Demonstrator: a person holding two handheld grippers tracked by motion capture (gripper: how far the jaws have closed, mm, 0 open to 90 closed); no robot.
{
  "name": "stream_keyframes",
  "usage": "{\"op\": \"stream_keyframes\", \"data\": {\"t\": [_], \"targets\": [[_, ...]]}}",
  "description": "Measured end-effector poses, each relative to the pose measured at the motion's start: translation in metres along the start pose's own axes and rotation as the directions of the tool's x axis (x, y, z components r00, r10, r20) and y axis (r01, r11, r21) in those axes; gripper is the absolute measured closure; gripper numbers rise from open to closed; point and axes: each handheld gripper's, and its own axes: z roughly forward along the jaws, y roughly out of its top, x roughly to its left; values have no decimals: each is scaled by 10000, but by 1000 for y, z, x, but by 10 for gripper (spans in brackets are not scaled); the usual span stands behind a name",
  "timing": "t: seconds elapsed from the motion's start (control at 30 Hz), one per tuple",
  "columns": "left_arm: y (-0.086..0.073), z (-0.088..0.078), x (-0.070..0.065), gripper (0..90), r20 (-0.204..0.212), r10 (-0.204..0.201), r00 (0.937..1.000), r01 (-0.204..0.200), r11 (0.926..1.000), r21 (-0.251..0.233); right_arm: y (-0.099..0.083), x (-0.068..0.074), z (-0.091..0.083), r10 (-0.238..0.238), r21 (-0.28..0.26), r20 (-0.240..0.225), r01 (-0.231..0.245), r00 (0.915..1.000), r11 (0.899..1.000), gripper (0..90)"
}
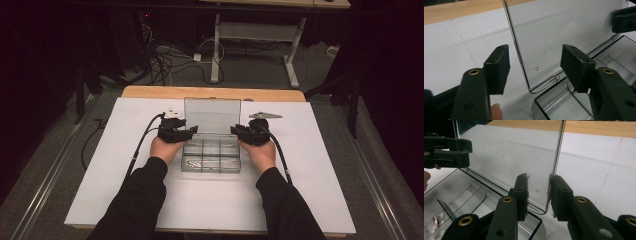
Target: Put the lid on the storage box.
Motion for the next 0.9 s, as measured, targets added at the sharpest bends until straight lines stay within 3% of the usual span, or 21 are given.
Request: {"op": "stream_keyframes", "data": {"t": [0.47, 0.9], "targets": [[0, -11, -8, 577, -388, 436, 9983, -443, 9989, -164, -2, 5, -7, -525, -23, 162, 525, 9985, 9986, 714], [-7, -23, -15, 597, -334, 733, 9967, -744, 9968, -305, -5, 11, -13, -965, -97, 231, 967, 9951, 9953, 678]]}}
